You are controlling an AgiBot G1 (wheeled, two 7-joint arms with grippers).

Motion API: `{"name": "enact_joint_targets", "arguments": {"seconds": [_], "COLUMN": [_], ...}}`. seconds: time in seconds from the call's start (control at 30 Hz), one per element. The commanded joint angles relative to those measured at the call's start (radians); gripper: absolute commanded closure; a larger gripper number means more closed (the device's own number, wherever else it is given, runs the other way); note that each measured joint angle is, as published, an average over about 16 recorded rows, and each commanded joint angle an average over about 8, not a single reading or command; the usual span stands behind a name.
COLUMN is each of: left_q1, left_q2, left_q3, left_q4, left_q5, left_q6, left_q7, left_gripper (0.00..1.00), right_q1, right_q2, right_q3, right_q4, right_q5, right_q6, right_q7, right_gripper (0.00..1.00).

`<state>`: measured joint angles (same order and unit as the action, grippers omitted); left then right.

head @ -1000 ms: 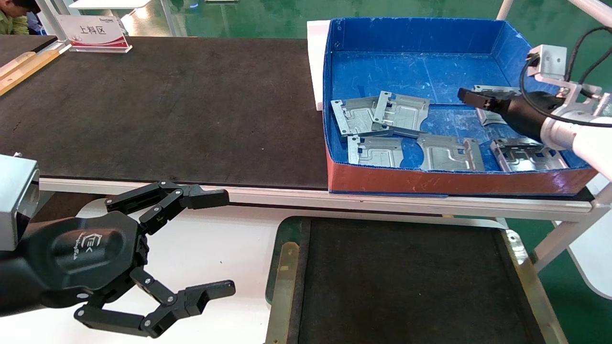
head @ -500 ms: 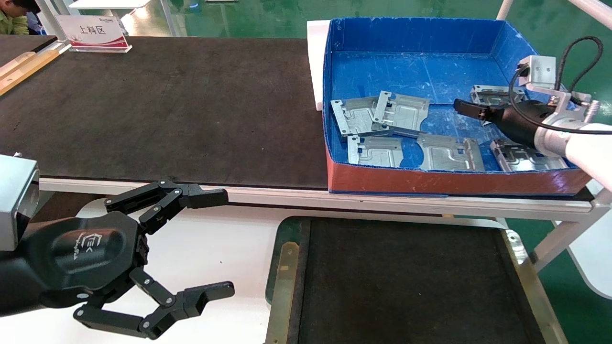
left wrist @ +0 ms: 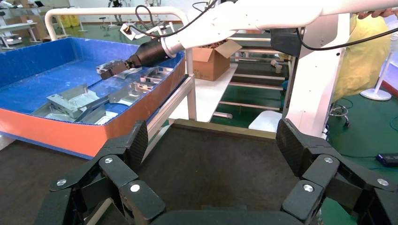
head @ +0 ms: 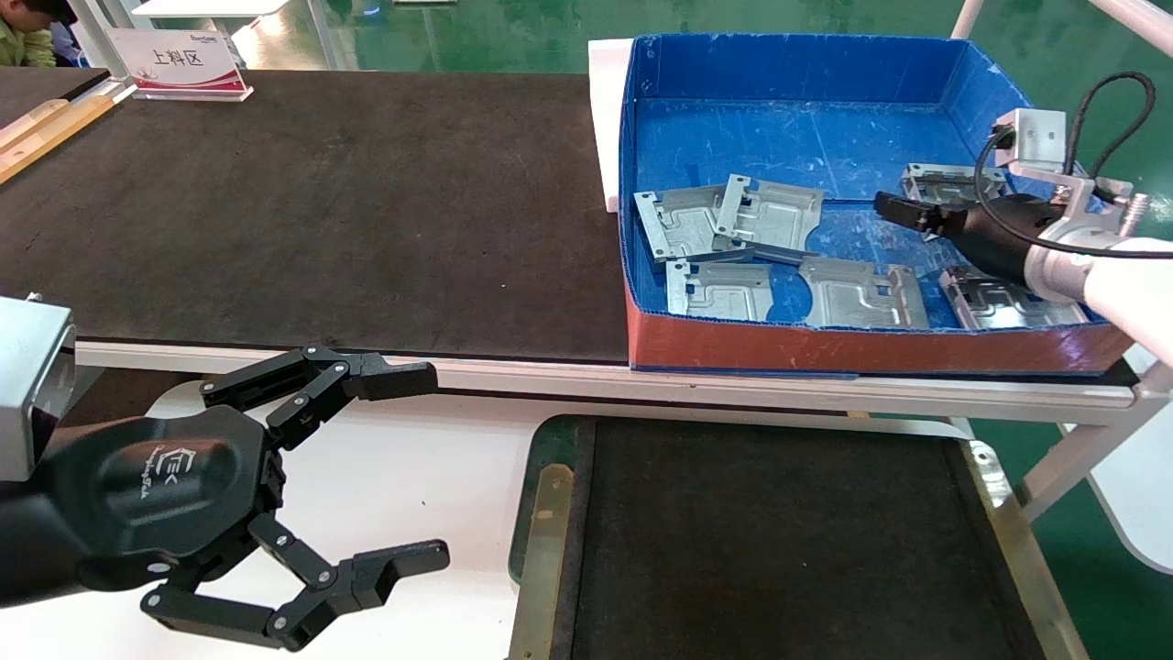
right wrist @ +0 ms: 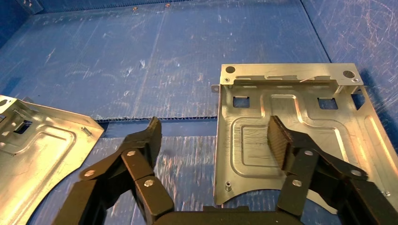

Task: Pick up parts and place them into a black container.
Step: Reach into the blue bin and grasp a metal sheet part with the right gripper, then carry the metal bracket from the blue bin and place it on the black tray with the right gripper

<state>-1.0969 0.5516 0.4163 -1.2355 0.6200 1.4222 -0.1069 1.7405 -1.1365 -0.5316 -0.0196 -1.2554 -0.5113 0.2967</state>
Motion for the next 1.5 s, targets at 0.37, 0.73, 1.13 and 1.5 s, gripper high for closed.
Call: {"name": "enact_joint_targets", "arguments": {"seconds": [0.37, 0.73, 1.13, 1.5], "left_q1": [0.000, 0.000, 0.000, 0.000], "left_q2": [0.000, 0.000, 0.000, 0.000], "left_q3": [0.000, 0.000, 0.000, 0.000], "left_q4": [0.000, 0.000, 0.000, 0.000], "left_q5": [0.000, 0.000, 0.000, 0.000], "left_q6": [0.000, 0.000, 0.000, 0.000], "left_q7": [0.000, 0.000, 0.000, 0.000], "left_gripper": [0.00, 0.00, 0.00, 0.00], "right_q1": [-0.005, -0.010, -0.010, 0.002], "right_q2": [0.001, 0.010, 0.015, 0.022], "right_q3": [-0.006, -0.008, -0.012, -0.020], "right_q4": [0.010, 0.014, 0.018, 0.030], "right_q5": [-0.009, -0.011, -0.018, -0.029], "right_q6": [0.000, -0.001, -0.006, -0.020], "right_q7": [0.012, 0.017, 0.015, -0.001], "right_gripper": [1.00, 1.00, 1.00, 1.00]}}
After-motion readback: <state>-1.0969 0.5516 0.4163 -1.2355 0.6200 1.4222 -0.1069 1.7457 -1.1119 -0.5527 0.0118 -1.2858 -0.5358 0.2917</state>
